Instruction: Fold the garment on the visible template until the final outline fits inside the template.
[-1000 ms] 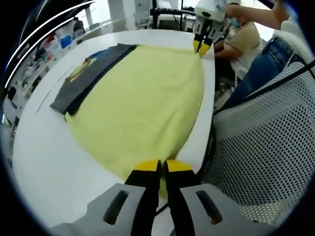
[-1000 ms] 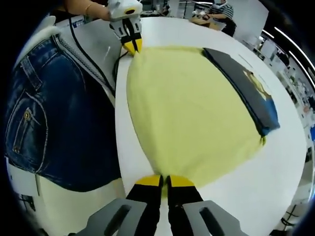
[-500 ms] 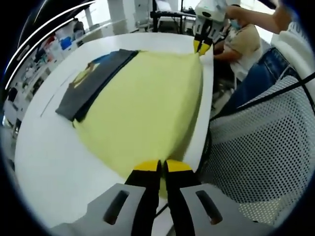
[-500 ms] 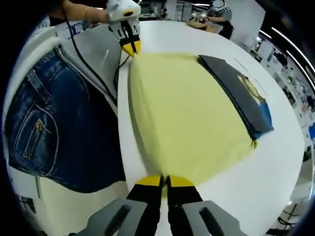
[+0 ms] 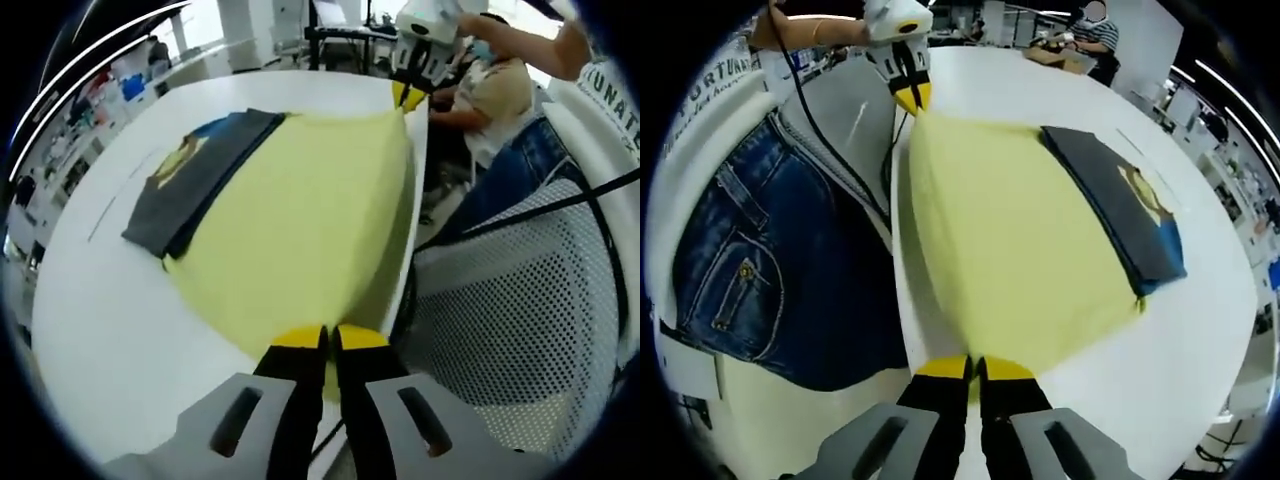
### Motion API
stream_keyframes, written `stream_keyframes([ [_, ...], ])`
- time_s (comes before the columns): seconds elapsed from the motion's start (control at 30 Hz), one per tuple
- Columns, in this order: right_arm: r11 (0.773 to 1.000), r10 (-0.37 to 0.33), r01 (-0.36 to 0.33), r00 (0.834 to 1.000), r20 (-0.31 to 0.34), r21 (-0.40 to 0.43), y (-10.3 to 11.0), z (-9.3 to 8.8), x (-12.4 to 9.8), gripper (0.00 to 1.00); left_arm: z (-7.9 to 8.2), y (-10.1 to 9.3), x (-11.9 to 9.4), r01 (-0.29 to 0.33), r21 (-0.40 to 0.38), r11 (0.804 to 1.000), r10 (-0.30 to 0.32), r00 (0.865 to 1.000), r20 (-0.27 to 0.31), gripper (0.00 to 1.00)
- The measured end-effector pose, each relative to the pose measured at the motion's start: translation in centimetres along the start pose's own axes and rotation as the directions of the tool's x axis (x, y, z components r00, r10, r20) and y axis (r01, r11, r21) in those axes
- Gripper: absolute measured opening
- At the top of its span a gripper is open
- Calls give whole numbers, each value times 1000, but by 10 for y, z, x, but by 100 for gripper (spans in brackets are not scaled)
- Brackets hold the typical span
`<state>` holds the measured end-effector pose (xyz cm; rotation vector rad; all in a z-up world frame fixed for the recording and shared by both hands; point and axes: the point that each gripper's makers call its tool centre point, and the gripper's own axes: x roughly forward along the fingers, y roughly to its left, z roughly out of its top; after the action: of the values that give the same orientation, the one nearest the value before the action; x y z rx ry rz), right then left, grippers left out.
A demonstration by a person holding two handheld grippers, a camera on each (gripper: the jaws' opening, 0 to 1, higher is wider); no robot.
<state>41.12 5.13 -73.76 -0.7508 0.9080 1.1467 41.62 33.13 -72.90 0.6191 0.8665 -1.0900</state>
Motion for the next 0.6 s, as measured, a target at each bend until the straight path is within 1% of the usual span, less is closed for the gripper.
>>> stream_keyframes([
  [0.17,1000,19,-19,1000,-3,-10,5,4,-9,0,2,-5,-7,13,-6,1000,-14,1000,-8,1],
  [0.23,999,30,-30,1000,-4,-12,8,5,-12,0,1,-7,-9,21,-21,1000,-21,1000,-12,1],
  [0.5,997,66,-66,998,0,-28,17,12,-21,0,-2,-14,-17,44,-48,998,-46,998,-40,1],
  [0.6,997,75,-75,997,-1,-34,19,14,-25,0,-3,-18,-19,51,-39,998,-53,997,-53,1],
])
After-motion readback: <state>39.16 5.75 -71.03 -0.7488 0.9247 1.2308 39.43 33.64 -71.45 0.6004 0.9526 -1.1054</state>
